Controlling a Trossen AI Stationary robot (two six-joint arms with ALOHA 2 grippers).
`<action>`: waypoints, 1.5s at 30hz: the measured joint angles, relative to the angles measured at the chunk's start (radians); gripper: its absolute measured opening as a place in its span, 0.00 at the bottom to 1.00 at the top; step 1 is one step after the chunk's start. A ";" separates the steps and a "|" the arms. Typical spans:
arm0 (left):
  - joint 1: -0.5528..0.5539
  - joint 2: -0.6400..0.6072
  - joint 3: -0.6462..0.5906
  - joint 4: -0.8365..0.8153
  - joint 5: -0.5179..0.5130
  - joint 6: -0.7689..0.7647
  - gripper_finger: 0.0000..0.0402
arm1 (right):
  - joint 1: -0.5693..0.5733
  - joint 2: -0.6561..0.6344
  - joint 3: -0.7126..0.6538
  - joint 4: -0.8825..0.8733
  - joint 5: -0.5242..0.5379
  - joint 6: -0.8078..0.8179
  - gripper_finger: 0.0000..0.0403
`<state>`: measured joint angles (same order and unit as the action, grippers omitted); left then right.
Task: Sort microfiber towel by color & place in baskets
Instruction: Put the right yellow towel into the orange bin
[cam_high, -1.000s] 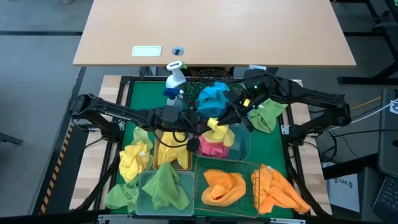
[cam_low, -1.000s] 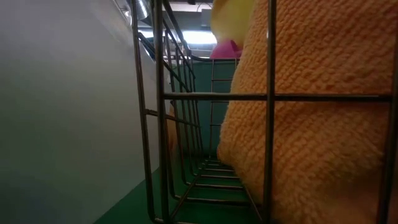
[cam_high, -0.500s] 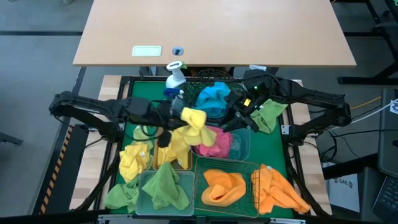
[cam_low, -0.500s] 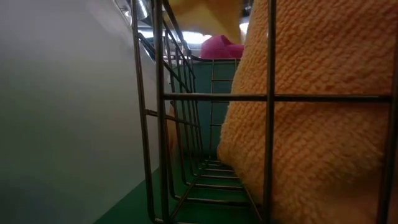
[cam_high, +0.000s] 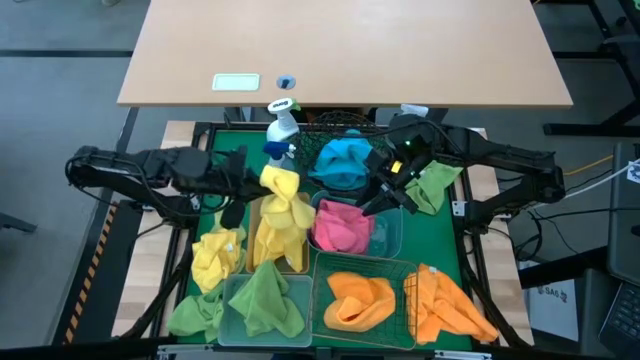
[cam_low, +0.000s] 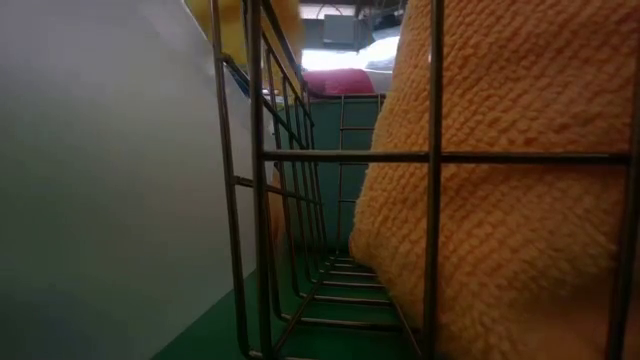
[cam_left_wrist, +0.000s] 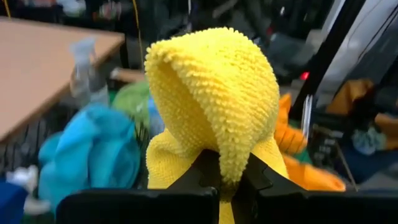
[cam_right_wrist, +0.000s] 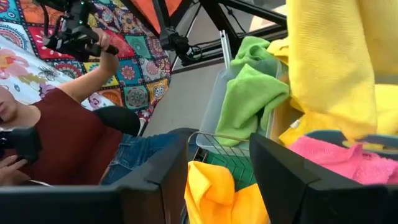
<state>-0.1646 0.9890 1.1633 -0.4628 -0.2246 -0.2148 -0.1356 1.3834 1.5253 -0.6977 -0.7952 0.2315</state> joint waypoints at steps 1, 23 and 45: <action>0.000 -0.002 0.000 -0.027 0.000 -0.017 0.02 | 0.010 0.000 0.000 -0.010 0.006 0.000 0.43; 0.000 0.164 -0.211 -0.257 -0.053 -0.341 0.02 | 0.412 0.000 -0.016 -0.258 0.448 -0.088 0.43; 0.045 0.453 -0.317 -0.200 0.042 -0.384 0.16 | 0.766 0.006 -0.016 -0.337 0.777 0.111 0.43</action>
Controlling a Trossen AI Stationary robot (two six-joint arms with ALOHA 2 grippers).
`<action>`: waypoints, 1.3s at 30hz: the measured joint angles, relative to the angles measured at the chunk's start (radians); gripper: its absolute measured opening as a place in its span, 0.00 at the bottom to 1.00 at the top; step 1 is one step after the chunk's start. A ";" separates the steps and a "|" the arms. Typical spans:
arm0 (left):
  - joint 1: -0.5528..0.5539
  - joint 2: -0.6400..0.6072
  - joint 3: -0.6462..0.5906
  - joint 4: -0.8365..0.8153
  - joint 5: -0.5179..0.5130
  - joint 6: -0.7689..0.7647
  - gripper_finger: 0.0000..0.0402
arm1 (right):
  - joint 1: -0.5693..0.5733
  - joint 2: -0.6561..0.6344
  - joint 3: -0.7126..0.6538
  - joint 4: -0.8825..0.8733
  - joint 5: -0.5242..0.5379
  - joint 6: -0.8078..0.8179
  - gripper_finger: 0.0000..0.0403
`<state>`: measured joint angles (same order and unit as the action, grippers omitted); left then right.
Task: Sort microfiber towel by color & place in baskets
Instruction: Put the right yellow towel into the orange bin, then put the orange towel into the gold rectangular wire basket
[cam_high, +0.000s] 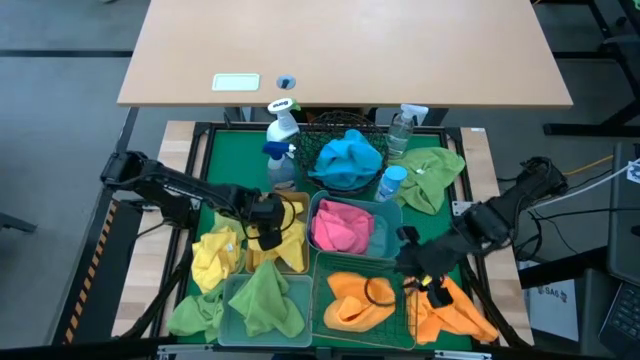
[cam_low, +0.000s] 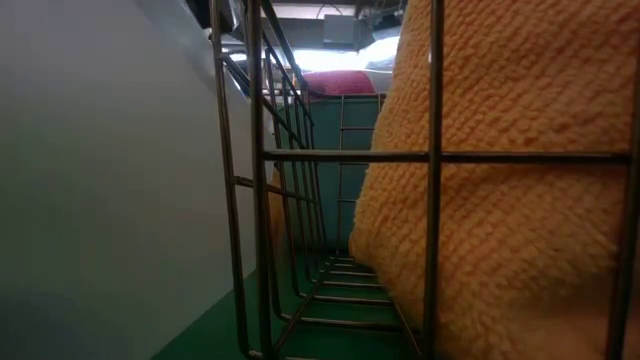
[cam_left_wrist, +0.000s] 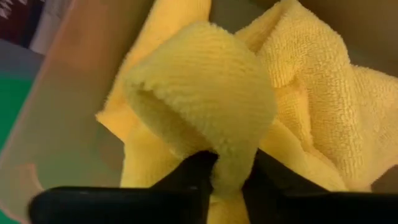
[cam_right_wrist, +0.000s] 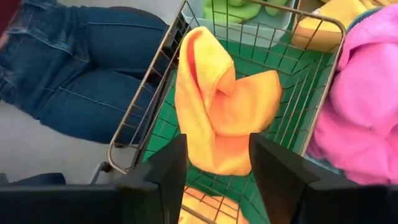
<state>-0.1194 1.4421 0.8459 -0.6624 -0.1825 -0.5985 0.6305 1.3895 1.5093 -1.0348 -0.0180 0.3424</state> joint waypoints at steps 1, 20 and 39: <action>0.008 0.000 0.000 -0.001 0.023 -0.001 0.19 | 0.023 0.000 0.000 -0.006 0.028 0.031 0.43; 0.076 -0.004 0.162 -0.140 0.282 0.043 0.32 | 0.369 0.000 -0.343 -0.066 0.416 0.799 0.43; 0.076 -0.004 0.280 -0.220 0.272 0.051 0.32 | 0.403 0.001 -0.553 0.204 0.156 0.832 0.43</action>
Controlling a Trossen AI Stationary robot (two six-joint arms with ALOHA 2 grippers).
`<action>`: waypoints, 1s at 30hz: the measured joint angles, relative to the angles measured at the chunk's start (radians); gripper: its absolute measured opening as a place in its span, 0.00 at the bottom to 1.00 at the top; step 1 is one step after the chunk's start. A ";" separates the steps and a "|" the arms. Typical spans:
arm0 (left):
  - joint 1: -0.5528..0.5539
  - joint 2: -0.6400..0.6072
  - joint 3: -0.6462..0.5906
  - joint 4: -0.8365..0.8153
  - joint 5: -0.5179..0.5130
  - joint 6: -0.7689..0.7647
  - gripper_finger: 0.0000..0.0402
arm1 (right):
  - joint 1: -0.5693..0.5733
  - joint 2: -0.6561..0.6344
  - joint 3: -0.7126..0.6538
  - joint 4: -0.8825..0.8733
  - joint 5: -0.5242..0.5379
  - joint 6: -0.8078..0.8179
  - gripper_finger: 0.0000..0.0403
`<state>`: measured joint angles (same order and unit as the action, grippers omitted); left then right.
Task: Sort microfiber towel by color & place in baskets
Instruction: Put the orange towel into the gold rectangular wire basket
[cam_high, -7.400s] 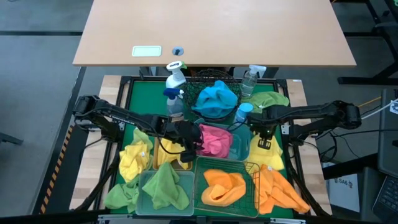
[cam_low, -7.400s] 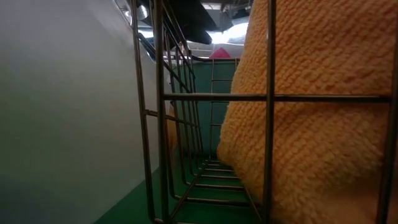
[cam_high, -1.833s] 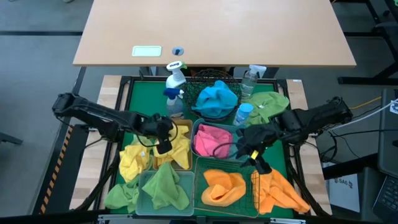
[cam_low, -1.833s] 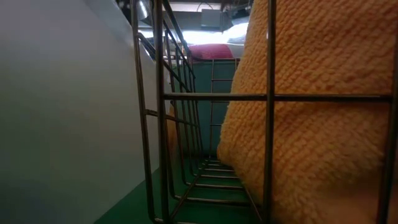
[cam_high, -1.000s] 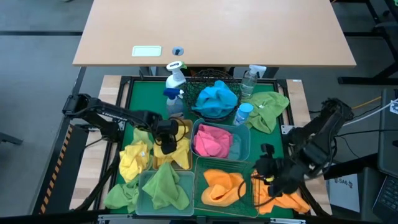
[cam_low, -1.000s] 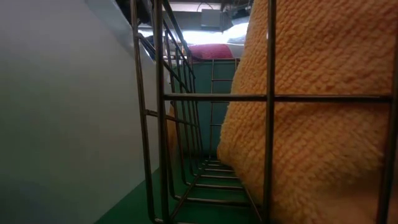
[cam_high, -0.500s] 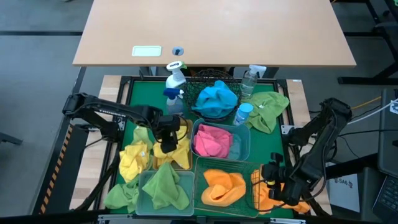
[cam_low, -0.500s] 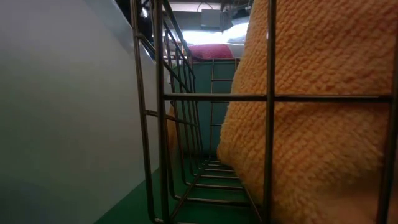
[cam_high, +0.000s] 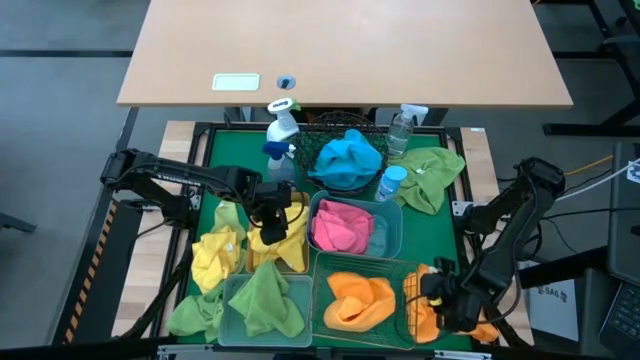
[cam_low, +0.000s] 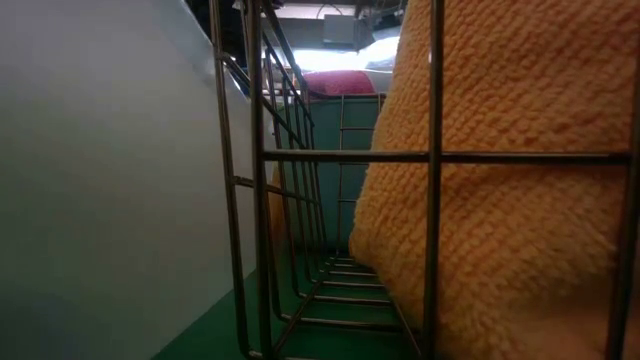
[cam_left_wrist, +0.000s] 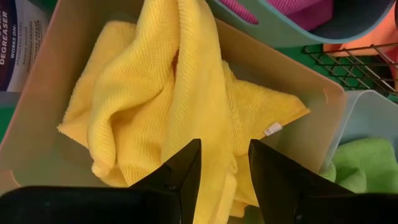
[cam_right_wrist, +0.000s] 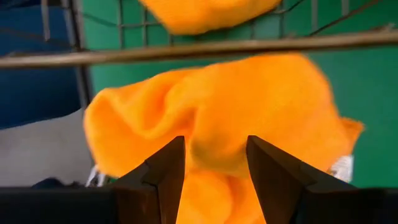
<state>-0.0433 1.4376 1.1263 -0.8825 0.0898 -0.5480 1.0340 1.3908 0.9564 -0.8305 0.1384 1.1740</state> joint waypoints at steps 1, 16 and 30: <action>0.000 0.000 0.000 0.000 0.000 0.000 0.32 | 0.000 0.001 -0.006 0.003 0.012 0.000 0.43; 0.000 0.000 0.000 0.001 -0.031 0.000 0.32 | 0.000 0.158 -0.130 0.130 0.062 -0.003 0.42; -0.001 0.000 0.000 0.002 -0.054 0.000 0.32 | 0.000 0.173 -0.132 0.124 0.035 -0.011 0.02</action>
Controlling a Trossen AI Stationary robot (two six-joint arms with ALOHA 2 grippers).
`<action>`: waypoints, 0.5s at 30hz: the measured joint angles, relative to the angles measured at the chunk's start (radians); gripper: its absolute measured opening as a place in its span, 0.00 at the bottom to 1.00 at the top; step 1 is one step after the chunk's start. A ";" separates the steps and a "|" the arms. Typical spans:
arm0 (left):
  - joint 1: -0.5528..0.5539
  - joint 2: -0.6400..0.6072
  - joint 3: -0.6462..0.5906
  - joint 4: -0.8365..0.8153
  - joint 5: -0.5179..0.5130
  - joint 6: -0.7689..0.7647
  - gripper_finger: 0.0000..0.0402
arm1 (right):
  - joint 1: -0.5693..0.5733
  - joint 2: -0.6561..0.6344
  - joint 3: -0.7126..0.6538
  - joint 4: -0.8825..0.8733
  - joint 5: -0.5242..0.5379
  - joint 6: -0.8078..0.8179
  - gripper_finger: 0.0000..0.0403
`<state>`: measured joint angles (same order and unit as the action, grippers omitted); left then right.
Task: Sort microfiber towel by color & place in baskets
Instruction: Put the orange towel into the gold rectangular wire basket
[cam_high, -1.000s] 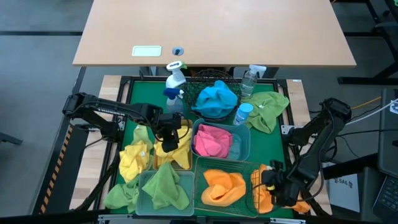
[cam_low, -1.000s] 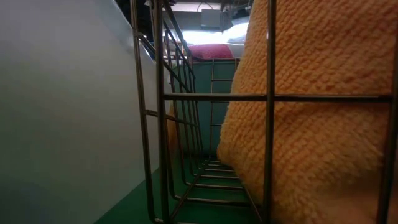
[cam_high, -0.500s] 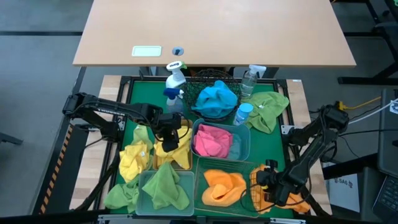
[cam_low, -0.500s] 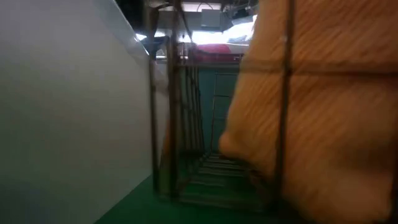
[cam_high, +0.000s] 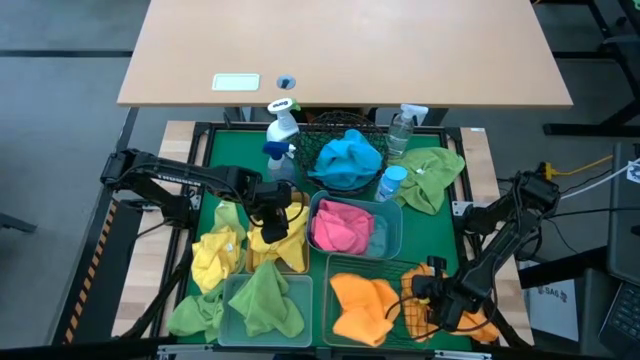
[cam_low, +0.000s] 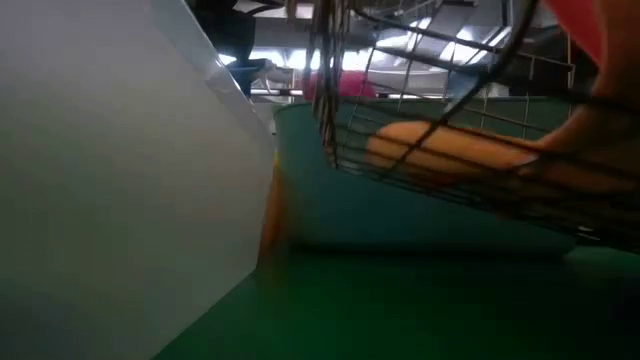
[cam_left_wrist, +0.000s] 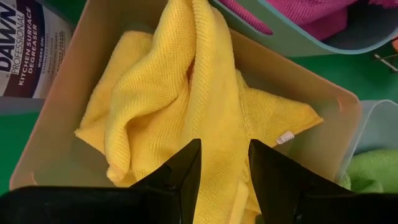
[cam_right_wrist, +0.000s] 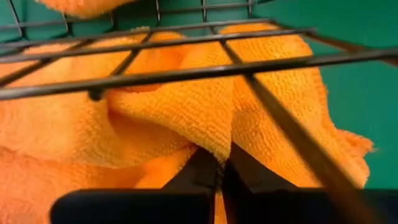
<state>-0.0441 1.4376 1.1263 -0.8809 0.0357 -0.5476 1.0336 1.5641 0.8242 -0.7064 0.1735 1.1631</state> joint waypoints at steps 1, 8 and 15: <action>0.000 0.000 0.000 0.000 0.000 0.000 0.32 | 0.000 0.000 0.001 0.000 -0.001 -0.001 0.03; 0.000 0.000 0.000 0.000 -0.001 0.000 0.32 | 0.000 -0.025 0.043 -0.012 0.012 -0.022 0.02; 0.000 0.000 0.000 0.002 -0.002 0.001 0.32 | 0.000 -0.096 0.108 -0.115 0.074 -0.020 0.02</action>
<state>-0.0441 1.4376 1.1263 -0.8785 0.0334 -0.5468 1.0336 1.4686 0.9327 -0.8218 0.2471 1.1435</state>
